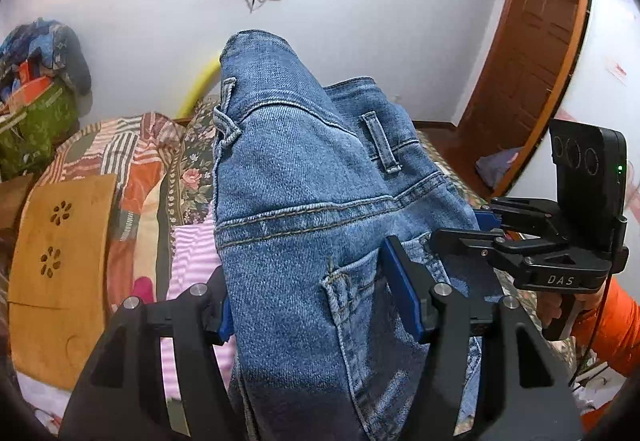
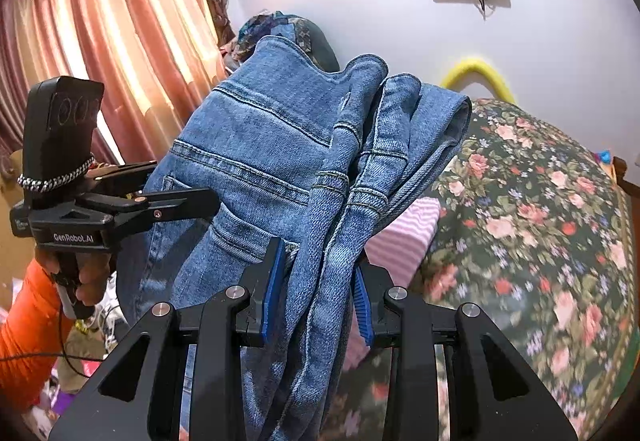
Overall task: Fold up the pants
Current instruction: 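Lift the folded jeans with both grippers and carry them over the striped shirt, then lower the jeans onto the striped shirt and open both grippers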
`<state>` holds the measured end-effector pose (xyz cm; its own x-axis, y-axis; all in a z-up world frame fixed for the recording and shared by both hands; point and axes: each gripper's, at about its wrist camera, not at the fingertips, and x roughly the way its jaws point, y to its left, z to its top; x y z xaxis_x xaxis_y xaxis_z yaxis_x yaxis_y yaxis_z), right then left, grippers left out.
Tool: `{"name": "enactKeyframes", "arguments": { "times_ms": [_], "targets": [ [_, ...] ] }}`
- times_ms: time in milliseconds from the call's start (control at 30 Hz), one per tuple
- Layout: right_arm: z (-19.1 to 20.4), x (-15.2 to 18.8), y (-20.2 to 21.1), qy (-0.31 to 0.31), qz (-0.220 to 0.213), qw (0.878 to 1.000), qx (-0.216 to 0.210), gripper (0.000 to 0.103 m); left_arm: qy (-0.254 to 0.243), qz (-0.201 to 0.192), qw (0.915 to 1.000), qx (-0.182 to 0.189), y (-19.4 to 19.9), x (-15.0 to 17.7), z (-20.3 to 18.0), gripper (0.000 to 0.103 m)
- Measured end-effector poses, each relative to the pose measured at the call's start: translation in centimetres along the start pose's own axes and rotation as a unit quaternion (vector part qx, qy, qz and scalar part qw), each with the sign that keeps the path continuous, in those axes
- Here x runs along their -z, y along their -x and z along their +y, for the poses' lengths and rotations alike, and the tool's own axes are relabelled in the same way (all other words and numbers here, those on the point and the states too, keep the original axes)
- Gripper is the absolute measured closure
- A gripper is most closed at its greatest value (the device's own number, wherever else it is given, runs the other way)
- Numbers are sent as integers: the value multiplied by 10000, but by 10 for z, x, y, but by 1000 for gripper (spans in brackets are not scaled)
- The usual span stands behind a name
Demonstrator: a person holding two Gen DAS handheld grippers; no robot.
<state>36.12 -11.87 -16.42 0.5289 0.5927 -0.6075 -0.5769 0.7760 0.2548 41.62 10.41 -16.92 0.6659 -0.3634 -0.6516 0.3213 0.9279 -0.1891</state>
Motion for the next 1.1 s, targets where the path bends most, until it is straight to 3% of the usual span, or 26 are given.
{"name": "enactKeyframes", "arguments": {
  "times_ms": [300,467,567,633,833,933,1100],
  "targets": [
    [-37,-13,-95,-291,364,9989,111,74,397,529,9974,294,-105,-5,86,41],
    [-59,-2,-148,-487,837,9952,116,74,553,1048,9929,136,-159,16,115,41],
    [-66,12,-165,-533,973,9936,218,74,714,1202,9901,83,-171,22,128,41],
    [-71,19,-161,-588,880,9943,160,70,843,1101,9902,135,-162,23,135,41],
    [-61,17,-127,-248,837,9954,398,69,510,771,9936,-650,-100,25,122,41],
    [-47,14,-103,37,646,9967,482,69,451,691,9946,-623,-66,39,111,41],
    [-13,25,-78,237,620,9978,70,68,477,679,9947,-604,-26,81,89,41]
  ]
}}
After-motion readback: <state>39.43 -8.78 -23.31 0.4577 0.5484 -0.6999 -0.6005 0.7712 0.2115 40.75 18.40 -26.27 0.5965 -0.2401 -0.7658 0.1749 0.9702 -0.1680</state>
